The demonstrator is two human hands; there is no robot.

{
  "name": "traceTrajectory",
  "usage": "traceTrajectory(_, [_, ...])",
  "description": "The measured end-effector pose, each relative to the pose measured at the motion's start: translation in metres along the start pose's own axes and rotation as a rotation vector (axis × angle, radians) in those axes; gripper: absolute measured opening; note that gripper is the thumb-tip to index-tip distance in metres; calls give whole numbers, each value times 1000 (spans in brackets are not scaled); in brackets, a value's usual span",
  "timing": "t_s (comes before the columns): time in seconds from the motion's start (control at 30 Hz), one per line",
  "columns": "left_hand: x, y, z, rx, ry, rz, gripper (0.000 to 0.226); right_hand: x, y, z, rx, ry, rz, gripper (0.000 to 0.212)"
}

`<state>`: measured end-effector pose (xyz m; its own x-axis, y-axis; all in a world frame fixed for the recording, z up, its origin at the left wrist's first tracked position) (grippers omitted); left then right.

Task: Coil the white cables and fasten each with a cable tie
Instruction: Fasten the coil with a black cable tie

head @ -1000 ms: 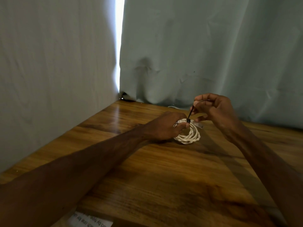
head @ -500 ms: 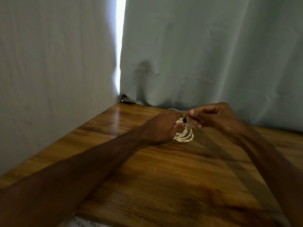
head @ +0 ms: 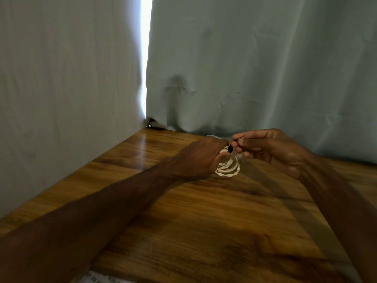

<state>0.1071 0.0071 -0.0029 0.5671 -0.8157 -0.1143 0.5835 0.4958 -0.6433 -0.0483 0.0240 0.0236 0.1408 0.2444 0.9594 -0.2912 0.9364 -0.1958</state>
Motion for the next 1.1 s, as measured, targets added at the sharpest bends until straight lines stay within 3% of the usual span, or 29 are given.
traceTrajectory(0.13, [3,1,1,8,-20,23,34,-1,3,-4,38,-49,-41,28])
traceTrajectory(0.47, [-4,1,-1,12,-27,6,33,-5,1,6,-107,-79,-72,28])
traceTrajectory(1.1, [-17,2,-1,13,38,6,21,12,-2,0,-222,296,282,15])
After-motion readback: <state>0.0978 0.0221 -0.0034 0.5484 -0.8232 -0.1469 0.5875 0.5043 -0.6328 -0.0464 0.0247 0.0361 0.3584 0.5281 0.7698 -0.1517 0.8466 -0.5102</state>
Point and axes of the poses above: each hand's wrist, its own y-axis away from the middle knuckle, its own z-axis out of the back of the hand, x = y × z, the point moved 7 cm from there along -y, towards the middle knuckle, and after that the axes turned 3 degrees about y, right-handed, at the moved point
